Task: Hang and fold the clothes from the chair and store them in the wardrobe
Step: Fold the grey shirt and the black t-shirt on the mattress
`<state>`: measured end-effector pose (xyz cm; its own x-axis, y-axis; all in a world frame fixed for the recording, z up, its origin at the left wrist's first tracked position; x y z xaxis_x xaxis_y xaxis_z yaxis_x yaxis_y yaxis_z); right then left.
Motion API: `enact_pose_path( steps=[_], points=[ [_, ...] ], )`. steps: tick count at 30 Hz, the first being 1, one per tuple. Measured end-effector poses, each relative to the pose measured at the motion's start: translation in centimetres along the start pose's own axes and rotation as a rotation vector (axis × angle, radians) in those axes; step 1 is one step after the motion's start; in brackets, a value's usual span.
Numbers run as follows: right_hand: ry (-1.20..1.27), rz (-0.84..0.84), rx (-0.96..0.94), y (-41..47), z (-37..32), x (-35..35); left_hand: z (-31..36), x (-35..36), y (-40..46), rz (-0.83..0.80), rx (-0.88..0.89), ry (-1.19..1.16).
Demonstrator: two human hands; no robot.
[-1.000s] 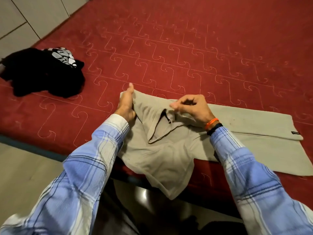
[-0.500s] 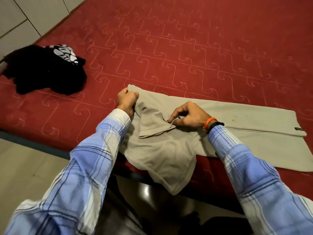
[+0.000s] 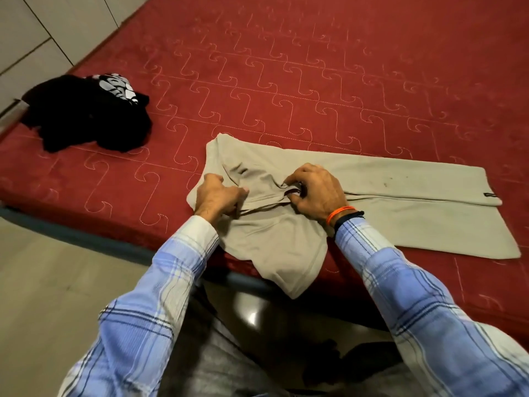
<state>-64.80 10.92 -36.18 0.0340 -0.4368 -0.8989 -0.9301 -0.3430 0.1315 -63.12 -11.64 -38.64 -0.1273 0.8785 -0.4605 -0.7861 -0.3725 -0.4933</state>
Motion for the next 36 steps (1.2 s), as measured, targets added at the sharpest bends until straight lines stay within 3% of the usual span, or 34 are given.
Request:
enact_pose_path(
  steps=[4, 9, 17, 20, 23, 26, 30, 32, 34, 36],
  points=[
    [-0.022, 0.03, 0.073, -0.4, -0.2, 0.0, 0.6, 0.1, -1.8, -0.103, -0.014, -0.017],
    [0.206, 0.196, 0.311, -1.7, 0.9, -0.6, 0.7, 0.4, -3.7, -0.306, -0.123, -0.092],
    [0.3, 0.143, 0.441, -2.4, 0.9, -0.9, 0.4, 0.2, -5.0, -0.229, -0.178, -0.107],
    [0.245, 0.126, 0.329, -2.5, 0.1, -1.5, 0.8, -0.4, -4.1, -0.012, -0.009, 0.138],
    [0.185, 0.054, 0.242, -2.3, -0.7, -1.7, 2.9, 0.0, -4.4, 0.169, 0.401, 0.34],
    [0.105, -0.002, 0.303, -2.1, -0.3, -1.1, 4.4, 1.7, -4.0, 0.069, 0.616, 0.545],
    [-0.034, 0.19, 0.126, -1.6, -0.6, -1.0, 3.5, 2.3, -1.9, -0.09, 0.554, 0.936],
    [-0.053, -0.016, 0.034, -0.8, -0.2, 0.5, 2.7, 2.0, -1.2, -0.135, 0.502, 0.953],
    [-0.156, -0.285, 0.063, -0.5, 0.7, 2.1, 2.3, 1.9, -1.0, -0.144, 0.508, 0.957],
    [-0.195, -0.405, 0.095, -0.4, 1.2, 2.8, 2.0, 1.7, -0.8, -0.14, 0.512, 0.953]
  ],
)
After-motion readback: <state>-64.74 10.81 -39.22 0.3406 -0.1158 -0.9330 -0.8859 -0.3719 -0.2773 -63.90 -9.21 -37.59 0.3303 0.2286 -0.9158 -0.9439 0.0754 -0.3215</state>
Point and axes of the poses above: each hand's wrist, its own y-axis towards the middle knuckle, its own x-axis out of the palm, z = x × y, the point moved 4 cm from there along y, towards the middle knuckle, and after that the axes turned 2 degrees about y, right-handed, at the moved point
